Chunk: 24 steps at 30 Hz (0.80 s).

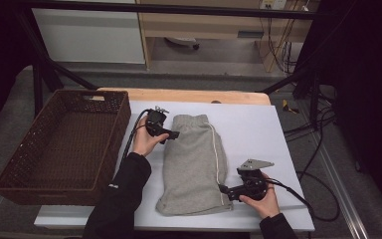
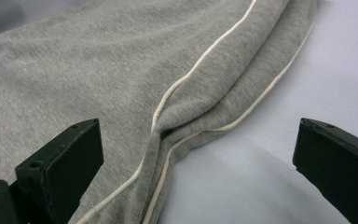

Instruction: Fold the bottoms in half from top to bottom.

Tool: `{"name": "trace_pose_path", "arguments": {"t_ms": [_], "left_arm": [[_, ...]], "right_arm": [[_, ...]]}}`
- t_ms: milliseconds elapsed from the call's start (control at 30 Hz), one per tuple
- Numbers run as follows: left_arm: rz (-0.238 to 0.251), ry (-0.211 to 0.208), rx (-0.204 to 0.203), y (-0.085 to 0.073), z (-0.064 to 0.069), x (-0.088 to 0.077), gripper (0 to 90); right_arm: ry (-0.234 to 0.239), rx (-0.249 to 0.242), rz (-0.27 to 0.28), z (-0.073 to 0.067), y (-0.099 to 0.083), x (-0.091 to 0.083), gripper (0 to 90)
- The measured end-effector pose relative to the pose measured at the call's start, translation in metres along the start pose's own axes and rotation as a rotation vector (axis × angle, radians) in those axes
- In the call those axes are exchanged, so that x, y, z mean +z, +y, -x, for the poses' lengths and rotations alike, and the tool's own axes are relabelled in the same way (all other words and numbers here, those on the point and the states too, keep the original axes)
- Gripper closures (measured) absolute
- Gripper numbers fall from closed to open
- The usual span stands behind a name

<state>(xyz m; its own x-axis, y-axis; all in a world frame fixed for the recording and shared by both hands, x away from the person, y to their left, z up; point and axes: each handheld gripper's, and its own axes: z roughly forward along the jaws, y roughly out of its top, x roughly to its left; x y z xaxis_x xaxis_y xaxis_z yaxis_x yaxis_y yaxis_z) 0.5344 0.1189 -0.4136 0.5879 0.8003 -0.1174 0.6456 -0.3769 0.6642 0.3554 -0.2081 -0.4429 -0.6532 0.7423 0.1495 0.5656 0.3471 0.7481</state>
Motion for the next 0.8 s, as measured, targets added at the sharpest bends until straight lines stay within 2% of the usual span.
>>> {"name": "trace_pose_path", "arguments": {"t_ms": [133, 233, 500, 667, 800], "left_arm": [[-0.004, 0.012, -0.012, -0.002, -0.006, 0.008, 31.7], [-0.009, 0.006, -0.022, -0.003, -0.009, 0.014, 37.6], [-0.016, -0.004, 0.013, -0.005, -0.005, 0.023, 53.2], [-0.032, 0.013, 0.04, -0.006, -0.002, 0.028, 61.8], [-0.04, -0.013, 0.025, -0.006, -0.001, 0.029, 74.0]], "right_arm": [[-0.001, 0.001, -0.002, 0.0, 0.0, 0.0, 2.4], [-0.001, 0.0, -0.001, 0.0, 0.0, 0.0, 2.5], [0.0, 0.003, -0.007, 0.0, 0.0, 0.001, 2.6], [0.002, 0.005, -0.01, 0.001, 0.0, 0.001, 2.6], [0.001, 0.003, -0.011, 0.002, 0.001, 0.001, 2.6]]}}
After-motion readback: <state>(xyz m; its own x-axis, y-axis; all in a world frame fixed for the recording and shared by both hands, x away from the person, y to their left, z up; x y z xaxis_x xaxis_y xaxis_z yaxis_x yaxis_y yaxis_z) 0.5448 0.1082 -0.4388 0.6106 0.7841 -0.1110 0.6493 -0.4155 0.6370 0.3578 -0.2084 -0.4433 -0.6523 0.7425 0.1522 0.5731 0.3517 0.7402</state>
